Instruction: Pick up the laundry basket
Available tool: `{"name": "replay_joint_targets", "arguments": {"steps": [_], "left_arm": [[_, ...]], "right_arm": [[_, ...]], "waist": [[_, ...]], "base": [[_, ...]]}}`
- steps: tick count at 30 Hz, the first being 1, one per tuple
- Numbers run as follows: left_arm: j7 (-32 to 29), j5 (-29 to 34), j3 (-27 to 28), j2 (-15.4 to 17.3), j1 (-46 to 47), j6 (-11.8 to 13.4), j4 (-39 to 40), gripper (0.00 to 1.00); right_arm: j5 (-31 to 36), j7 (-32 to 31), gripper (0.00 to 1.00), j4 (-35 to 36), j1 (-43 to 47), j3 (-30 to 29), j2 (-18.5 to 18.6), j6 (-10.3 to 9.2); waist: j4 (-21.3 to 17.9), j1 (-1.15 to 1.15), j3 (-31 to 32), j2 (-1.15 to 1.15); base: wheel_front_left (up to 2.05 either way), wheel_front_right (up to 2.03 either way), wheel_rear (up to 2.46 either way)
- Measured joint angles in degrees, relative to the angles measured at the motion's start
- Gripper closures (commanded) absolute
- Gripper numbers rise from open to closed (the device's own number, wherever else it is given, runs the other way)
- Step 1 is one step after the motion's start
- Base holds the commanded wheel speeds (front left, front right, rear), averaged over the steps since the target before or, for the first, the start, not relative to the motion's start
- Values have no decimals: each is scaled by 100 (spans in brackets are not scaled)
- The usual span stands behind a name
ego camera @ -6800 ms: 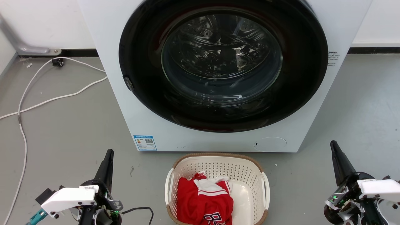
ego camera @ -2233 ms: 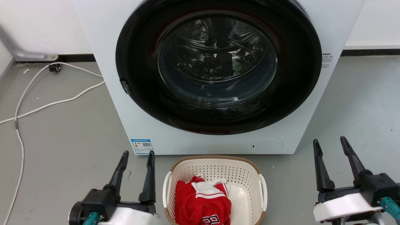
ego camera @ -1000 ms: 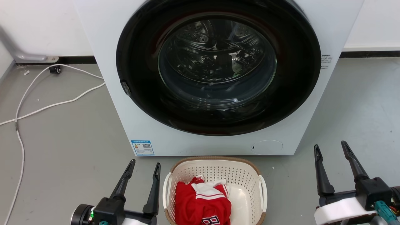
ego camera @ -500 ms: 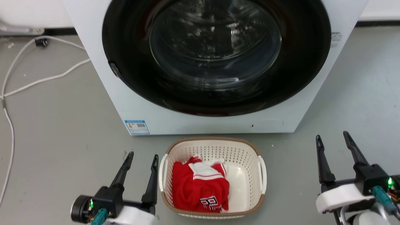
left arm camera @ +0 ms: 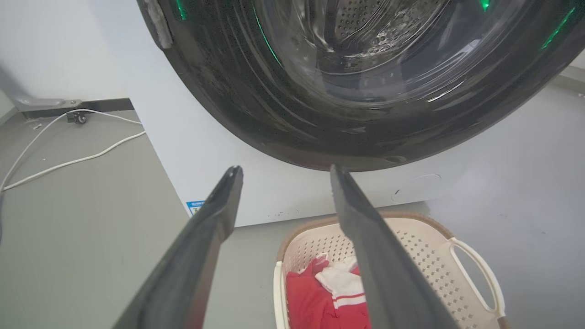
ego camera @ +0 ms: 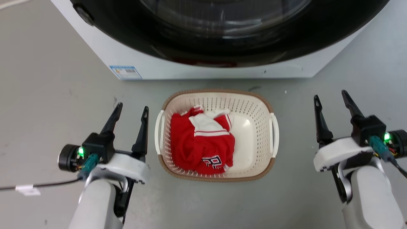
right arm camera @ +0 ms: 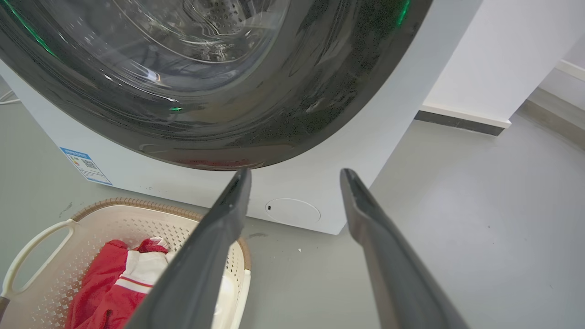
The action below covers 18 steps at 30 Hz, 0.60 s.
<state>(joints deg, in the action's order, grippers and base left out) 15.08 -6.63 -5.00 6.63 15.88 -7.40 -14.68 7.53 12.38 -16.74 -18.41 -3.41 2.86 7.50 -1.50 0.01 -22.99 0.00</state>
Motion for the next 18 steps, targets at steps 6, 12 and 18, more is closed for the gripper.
{"name": "replay_joint_targets", "arguments": {"steps": [6, 12, 18], "left_arm": [[0, -151, -558, 438, 834, -1, -996, 0], [0, -436, -1066, 563, 1601, -1, -1915, 0], [1, -771, -1734, 715, 2300, -1, -2974, 0]], "right_arm": [[-212, -245, 0, -794, -700, 88, 0, 0], [-398, -449, 0, -1680, -1318, 185, 2, 1], [-450, -751, 0, -2426, -1845, 472, -3, 1]], "waist": [[-14, 0, -701, 0], [-21, 0, -1254, 0], [-14, 0, -1666, 0]], "base": [[0, 0, 0], [0, 0, 0], [0, 0, 0]]}}
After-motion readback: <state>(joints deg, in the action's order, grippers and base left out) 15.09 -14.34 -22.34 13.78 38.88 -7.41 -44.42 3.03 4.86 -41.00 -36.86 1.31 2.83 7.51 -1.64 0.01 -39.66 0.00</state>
